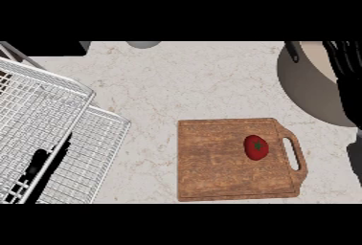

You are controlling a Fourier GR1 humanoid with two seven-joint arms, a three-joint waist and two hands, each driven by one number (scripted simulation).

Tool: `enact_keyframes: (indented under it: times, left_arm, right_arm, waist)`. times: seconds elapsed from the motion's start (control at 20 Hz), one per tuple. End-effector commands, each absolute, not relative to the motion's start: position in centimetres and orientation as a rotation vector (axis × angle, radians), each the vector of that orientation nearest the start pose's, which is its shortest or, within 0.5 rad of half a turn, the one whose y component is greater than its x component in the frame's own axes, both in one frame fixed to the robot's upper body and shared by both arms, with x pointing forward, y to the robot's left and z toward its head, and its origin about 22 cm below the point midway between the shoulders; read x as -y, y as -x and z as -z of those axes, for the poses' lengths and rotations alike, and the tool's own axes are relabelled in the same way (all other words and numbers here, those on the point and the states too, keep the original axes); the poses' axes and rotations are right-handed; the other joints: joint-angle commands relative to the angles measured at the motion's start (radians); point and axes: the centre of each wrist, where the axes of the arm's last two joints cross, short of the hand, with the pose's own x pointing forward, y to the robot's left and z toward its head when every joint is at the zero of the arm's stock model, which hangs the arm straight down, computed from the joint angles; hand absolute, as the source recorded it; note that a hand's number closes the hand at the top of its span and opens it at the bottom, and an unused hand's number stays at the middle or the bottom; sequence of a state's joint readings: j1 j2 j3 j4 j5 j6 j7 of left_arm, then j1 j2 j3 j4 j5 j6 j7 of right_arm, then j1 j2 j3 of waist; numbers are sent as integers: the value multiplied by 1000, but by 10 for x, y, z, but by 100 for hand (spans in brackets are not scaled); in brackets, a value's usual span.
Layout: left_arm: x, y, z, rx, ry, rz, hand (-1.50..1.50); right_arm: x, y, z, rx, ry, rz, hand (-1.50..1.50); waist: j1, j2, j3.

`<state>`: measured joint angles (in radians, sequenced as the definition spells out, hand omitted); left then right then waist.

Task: Pick the tomato from the cutting board and place it in the pot

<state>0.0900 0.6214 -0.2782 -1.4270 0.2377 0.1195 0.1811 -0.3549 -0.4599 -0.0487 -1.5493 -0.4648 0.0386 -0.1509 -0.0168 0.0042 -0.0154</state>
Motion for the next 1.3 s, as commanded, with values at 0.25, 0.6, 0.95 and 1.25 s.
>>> enact_keyframes:
  times: [0.25, 0.6, 0.95, 1.25]
  left_arm:
    - [-286, -238, -19, 1623, -214, -25, 0]
    - [-252, -232, -2, 1671, -151, -53, 0]
    - [-238, -226, 13, 1697, -141, -54, 0]
    - [-237, -241, 7, 1712, -114, -20, 0]
  right_arm:
    - [353, -276, -166, 2553, -50, -289, 150]
    - [374, -216, -41, 2403, 423, -146, -150]
    - [373, -154, -24, 2409, 520, -362, -150]
    - [377, -134, -39, 2034, 636, -766, -150]
  waist:
    - [-45, -33, 20]
    - [-30, -11, 19]
    - [-14, -11, 15]
    - [-4, -4, 9]
